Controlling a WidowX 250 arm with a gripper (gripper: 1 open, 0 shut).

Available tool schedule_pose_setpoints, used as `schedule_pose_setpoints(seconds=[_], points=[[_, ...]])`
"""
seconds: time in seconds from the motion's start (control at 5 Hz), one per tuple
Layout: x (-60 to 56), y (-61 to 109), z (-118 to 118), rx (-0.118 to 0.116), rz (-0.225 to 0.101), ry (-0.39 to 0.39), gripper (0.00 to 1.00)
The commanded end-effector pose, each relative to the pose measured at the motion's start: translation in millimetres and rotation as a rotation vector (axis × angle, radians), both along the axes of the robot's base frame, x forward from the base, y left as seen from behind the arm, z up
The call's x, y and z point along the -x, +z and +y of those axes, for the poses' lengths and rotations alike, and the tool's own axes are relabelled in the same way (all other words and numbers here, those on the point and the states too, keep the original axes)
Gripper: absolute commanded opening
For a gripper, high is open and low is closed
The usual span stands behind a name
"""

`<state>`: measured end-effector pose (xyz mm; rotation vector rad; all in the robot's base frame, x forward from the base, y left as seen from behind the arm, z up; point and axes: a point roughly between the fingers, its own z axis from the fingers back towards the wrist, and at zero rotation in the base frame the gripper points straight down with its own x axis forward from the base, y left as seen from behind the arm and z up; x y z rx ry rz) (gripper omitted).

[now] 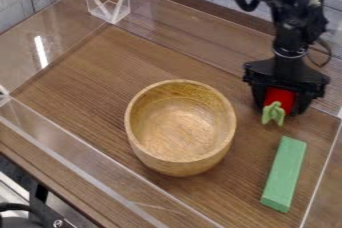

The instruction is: Move the red object to the right side of the table

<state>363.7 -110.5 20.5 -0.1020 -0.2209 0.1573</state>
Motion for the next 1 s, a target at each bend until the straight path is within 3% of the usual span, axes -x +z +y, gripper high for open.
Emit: schedule_pose_setpoints(seconds=[0.0,0.4,0.8], points=[[8.4,6.3,1,-0.005,-0.025,-0.028,1.0],[24.5,10.1,16,-0.054,-0.023,-0.069,1.0],[22.0,11.9,9,-0.068,-0.013,0.02,1.0]])
